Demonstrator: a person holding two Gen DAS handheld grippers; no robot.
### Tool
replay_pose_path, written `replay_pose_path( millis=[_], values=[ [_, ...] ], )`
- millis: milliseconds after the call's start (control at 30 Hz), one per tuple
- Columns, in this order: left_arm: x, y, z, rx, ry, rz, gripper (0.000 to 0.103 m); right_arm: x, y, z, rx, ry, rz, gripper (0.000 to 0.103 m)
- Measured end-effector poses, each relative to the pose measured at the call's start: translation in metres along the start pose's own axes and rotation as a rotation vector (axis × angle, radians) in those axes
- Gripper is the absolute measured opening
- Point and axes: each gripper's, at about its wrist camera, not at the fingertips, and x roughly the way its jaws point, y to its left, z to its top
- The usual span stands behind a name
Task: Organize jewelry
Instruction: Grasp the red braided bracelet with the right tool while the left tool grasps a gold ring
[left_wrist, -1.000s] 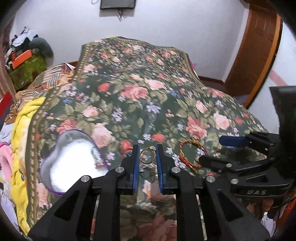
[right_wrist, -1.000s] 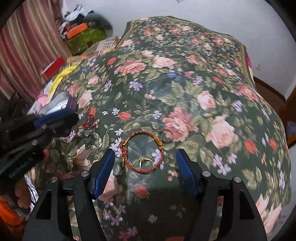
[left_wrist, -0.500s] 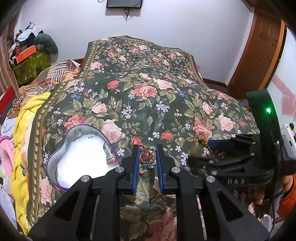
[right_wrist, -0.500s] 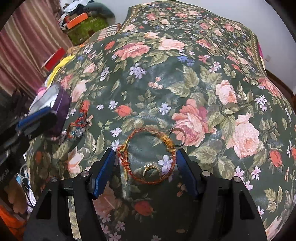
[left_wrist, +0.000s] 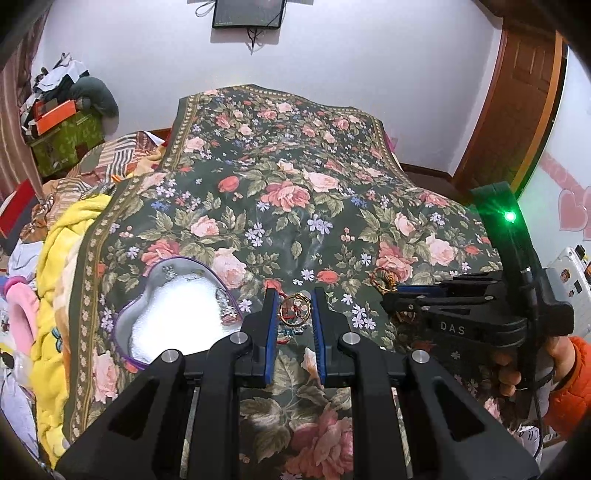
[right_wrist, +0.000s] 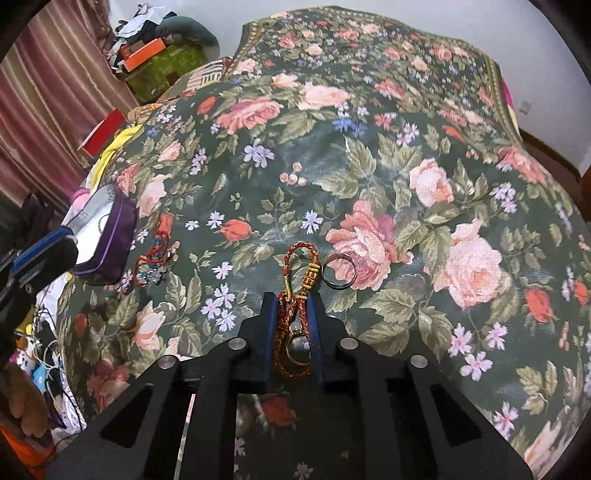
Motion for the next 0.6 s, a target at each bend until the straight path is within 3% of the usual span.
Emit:
replay_pose_path(
  millis=[600],
  values=[
    [-0.053, 0.024, 0.011, -0.033, -0.111, 0.063, 0.016, -0.074, 0.049, 0.016, -0.119, -0.237, -0.022, 0.013]
  ],
)
